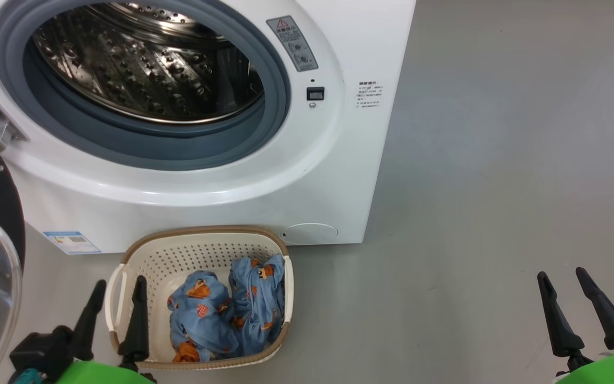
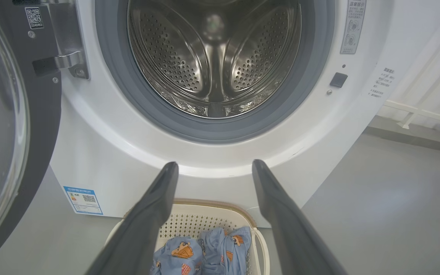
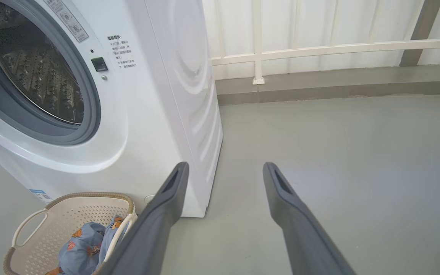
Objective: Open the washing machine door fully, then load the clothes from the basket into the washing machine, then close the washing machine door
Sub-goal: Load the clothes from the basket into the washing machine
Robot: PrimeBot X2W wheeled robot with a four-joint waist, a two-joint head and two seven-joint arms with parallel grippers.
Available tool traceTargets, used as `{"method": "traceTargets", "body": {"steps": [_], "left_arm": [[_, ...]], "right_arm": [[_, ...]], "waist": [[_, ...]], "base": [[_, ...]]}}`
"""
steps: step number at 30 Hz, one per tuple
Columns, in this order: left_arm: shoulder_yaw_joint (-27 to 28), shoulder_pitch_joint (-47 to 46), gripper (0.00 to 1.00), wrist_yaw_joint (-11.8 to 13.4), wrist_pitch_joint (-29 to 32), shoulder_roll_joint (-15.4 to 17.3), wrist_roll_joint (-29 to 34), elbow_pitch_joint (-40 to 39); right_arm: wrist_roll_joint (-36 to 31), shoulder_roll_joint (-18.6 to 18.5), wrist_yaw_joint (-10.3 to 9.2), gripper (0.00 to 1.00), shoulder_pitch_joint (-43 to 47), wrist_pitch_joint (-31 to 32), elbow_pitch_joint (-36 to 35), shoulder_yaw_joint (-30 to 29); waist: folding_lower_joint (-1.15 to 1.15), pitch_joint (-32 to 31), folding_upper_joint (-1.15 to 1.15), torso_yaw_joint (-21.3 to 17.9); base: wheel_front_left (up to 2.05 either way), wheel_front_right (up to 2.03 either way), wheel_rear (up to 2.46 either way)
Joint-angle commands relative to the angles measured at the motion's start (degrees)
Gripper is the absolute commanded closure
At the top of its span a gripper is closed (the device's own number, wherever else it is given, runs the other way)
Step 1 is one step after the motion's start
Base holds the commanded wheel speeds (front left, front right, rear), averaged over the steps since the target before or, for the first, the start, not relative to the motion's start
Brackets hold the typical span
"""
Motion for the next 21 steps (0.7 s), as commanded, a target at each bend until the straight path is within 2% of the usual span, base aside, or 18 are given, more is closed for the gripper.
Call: {"method": "traceTargets", "body": {"steps": [1,6,11,17,21], "left_arm": [[1.59,-1.82,0.0,-0.14,-0.32,0.61,0.35,-0.76],[1.16,-2.0,0.0,-0.14,-0.32,-0.04,1.71,1.63],[0.32,-3.54,0.0,-0.14,-0.32,-1.71,3.53,7.88],[-0.91,-8.04,0.0,-0.14,-0.32,-2.87,5.75,20.26],[-1.88,-12.98,0.0,-0.14,-0.32,-3.5,4.71,28.42]], "right_arm": [[-0.24,-1.02,0.35,0.0,-0.94,-0.69,-1.34,1.43],[-0.25,-0.88,0.35,0.0,-1.29,-0.69,-1.62,1.55],[-0.28,-0.36,0.35,0.0,-2.38,-0.69,-2.05,2.09],[0.02,0.11,0.35,0.0,-3.82,-0.69,-2.35,2.74],[0.26,0.08,0.35,0.0,-5.03,-0.69,-2.47,3.11]], "waist": [[0.0,0.09,0.0,-0.03],[0.0,0.87,0.0,-0.12],[0.0,3.06,0.0,-0.34],[0.0,6.58,0.0,-1.05],[0.0,9.39,0.0,-1.56]], "base": [[0.0,0.0,0.0],[0.0,0.0,0.0],[0.0,0.0,0.0],[0.0,0.0,0.0],[0.0,0.0,0.0]]}}
